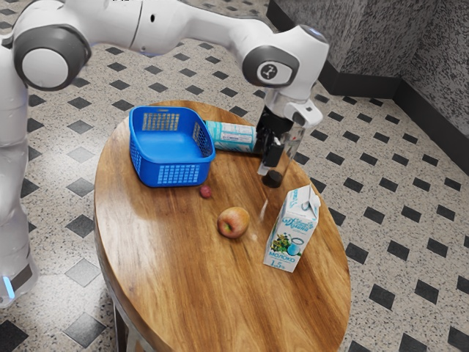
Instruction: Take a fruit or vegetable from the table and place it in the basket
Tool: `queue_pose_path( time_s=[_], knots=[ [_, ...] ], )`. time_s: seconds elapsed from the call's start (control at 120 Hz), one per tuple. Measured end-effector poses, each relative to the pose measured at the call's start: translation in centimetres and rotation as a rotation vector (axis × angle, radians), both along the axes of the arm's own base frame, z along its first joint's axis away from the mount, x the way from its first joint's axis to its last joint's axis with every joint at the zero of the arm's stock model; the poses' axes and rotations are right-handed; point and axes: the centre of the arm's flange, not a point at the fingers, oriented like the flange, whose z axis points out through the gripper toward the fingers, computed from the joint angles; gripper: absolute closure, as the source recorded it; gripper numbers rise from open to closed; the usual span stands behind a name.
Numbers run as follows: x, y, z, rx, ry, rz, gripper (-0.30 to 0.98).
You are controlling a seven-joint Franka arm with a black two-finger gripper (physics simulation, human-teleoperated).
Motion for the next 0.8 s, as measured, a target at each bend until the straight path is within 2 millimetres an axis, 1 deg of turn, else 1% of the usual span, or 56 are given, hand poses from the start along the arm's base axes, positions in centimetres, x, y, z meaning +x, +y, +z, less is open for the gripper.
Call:
queue_pose_path(
  time_s=[0.167, 0.275, 0.333, 0.408, 0.483, 0.633, 0.733, 0.8],
  knots=[
    [-0.2, -1.2, -2.5, -0.004, -0.018, -0.021, 0.02],
    [-0.6, -2.0, -3.1, -0.009, -0.037, -0.033, 0.02],
    [-0.8, -3.0, -3.3, -0.012, -0.046, -0.050, 0.02],
    [-1.7, -4.2, -3.3, -0.016, -0.051, -0.072, 0.02],
    [-2.3, -5.1, -3.0, -0.019, -0.048, -0.090, 0.02],
    [-3.4, -6.8, -3.0, -0.027, -0.006, -0.119, 0.02],
    [-5.1, -7.7, -3.5, -0.028, 0.033, -0.138, 0.02],
    [-5.7, -8.3, -3.5, -0.028, 0.045, -0.151, 0.02]
  ],
)
